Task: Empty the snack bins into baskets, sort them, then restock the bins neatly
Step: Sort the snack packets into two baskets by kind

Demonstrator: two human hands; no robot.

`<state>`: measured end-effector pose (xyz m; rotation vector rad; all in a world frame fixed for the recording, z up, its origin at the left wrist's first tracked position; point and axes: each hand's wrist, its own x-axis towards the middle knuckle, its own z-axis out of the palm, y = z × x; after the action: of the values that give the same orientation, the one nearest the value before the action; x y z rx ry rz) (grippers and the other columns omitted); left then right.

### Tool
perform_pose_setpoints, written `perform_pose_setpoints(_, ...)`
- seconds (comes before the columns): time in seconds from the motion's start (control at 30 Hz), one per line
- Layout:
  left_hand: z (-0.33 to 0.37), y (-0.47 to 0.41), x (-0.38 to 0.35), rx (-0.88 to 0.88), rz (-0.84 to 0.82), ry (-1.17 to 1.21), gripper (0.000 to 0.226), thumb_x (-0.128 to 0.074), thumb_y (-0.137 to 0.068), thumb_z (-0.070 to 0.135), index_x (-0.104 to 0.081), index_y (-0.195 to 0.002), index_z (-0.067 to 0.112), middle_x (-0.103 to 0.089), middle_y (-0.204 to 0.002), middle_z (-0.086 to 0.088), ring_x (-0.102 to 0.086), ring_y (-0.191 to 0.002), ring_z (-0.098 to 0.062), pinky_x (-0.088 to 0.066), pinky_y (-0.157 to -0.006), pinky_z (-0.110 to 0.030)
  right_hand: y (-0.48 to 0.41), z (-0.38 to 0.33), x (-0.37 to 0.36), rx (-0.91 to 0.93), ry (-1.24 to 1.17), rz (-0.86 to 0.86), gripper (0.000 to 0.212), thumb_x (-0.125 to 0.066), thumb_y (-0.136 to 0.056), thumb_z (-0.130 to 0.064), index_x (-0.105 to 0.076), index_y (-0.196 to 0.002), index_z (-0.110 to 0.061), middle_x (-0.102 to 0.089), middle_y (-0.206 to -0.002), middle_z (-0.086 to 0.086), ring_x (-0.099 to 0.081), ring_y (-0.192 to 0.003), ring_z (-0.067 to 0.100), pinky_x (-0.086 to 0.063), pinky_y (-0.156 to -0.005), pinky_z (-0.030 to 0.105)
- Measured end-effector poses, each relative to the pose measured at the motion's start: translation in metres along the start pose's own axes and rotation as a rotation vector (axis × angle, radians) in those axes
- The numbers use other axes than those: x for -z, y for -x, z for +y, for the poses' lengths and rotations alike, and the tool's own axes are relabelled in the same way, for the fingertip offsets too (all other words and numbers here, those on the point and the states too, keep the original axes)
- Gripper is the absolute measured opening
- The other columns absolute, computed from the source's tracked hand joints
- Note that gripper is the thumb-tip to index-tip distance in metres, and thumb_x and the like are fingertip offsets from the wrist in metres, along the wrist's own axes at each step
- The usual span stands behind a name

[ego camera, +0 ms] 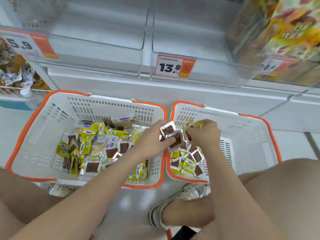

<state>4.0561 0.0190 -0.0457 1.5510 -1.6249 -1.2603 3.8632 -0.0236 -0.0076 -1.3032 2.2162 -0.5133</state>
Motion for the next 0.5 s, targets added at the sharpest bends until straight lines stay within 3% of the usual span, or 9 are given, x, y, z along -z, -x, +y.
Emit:
perform_pose_setpoints(0.03, 0.003, 0.001, -0.009, 0.003, -0.055, -0.022, 0.061, -0.079, -0.089, 0.039, -0.051, -0.141, 0.026, -0.068, -0.13, 0.005, -0.067, -0.111, -0.015, -0.054, -0.095, -0.038, -0.001, 0.011, 0.001, -0.021, 0.042, -0.045, 0.021, -0.075, -0.081, -0.021, -0.07, -0.098, -0.011, -0.071, -0.093, 0.013, -0.069, -0.101, 0.035, -0.052, -0.083, 0.035)
perform_pose_setpoints(0.1, 0.006, 0.003, -0.02, 0.008, -0.085, -0.008, 0.067, -0.077, -0.09, 0.043, -0.048, -0.148, 0.026, -0.06, -0.144, 0.004, -0.062, -0.124, -0.014, -0.054, -0.101, -0.034, 0.001, 0.026, -0.004, -0.037, 0.052, -0.166, 0.04, -0.07, -0.091, -0.027, -0.066, -0.125, -0.006, -0.068, -0.123, 0.017, -0.061, -0.123, 0.035, -0.046, -0.096, 0.034)
perform_pose_setpoints(0.17, 0.002, 0.004, -0.017, -0.015, 0.055, 0.048, 0.038, -0.07, -0.096, 0.026, -0.063, -0.134, 0.025, -0.066, -0.13, 0.008, -0.066, -0.107, -0.004, -0.054, -0.086, -0.021, 0.006, 0.03, -0.015, -0.008, 0.009, -0.251, 0.05, -0.064, -0.098, -0.03, -0.059, -0.141, -0.006, -0.061, -0.143, 0.014, -0.053, -0.136, 0.032, -0.04, -0.108, 0.033)
perform_pose_setpoints(0.2, -0.004, 0.005, -0.012, -0.012, 0.151, 0.052, 0.025, -0.065, -0.098, 0.017, -0.069, -0.122, 0.024, -0.069, -0.119, 0.012, -0.065, -0.095, 0.001, -0.052, -0.078, -0.017, 0.01, 0.028, -0.021, 0.038, 0.001, -0.237, 0.046, -0.061, -0.098, -0.028, -0.062, -0.139, -0.006, -0.063, -0.141, 0.014, -0.056, -0.133, 0.031, -0.041, -0.109, 0.033)
perform_pose_setpoints(0.27, -0.027, 0.005, 0.007, 0.059, 0.25, -0.02, 0.024, -0.055, -0.099, 0.006, -0.071, -0.107, 0.022, -0.071, -0.109, 0.011, -0.065, -0.09, 0.002, -0.053, -0.076, -0.021, 0.02, 0.02, -0.04, 0.176, -0.029, -0.1, 0.037, -0.057, -0.093, -0.025, -0.073, -0.121, -0.008, -0.073, -0.12, 0.015, -0.066, -0.116, 0.031, -0.047, -0.101, 0.034)
perform_pose_setpoints(0.33, -0.058, 0.007, 0.032, 0.184, 0.129, -0.246, 0.024, -0.054, -0.098, 0.003, -0.067, -0.106, 0.021, -0.07, -0.115, 0.001, -0.068, -0.103, -0.016, -0.055, -0.086, -0.03, 0.034, 0.008, -0.063, 0.316, -0.093, -0.048, 0.034, -0.053, -0.085, -0.023, -0.077, -0.107, -0.014, -0.074, -0.098, 0.007, -0.07, -0.092, 0.025, -0.052, -0.087, 0.033)
perform_pose_setpoints(0.4, -0.091, 0.016, 0.054, 0.347, -0.142, -0.541, 0.022, -0.062, -0.096, 0.012, -0.062, -0.115, 0.023, -0.064, -0.127, -0.007, -0.059, -0.122, -0.028, -0.049, -0.1, -0.039, 0.048, -0.004, -0.087, 0.494, -0.051, -0.225, 0.029, -0.054, -0.087, -0.012, -0.075, -0.108, -0.016, -0.073, -0.09, 0.003, -0.067, -0.082, 0.021, -0.053, -0.078, 0.032)
perform_pose_setpoints(0.5, -0.129, 0.04, 0.071, 0.544, -0.389, -0.733, 0.062, -0.075, -0.079, 0.039, -0.052, -0.137, 0.033, -0.05, -0.134, -0.006, -0.046, -0.129, -0.035, -0.039, -0.108, -0.045, 0.06, -0.011, -0.125, 0.696, 0.358, -0.607, 0.036, -0.056, -0.088, -0.002, -0.069, -0.118, -0.016, -0.068, -0.107, 0.007, -0.066, -0.099, 0.027, -0.056, -0.082, 0.039)
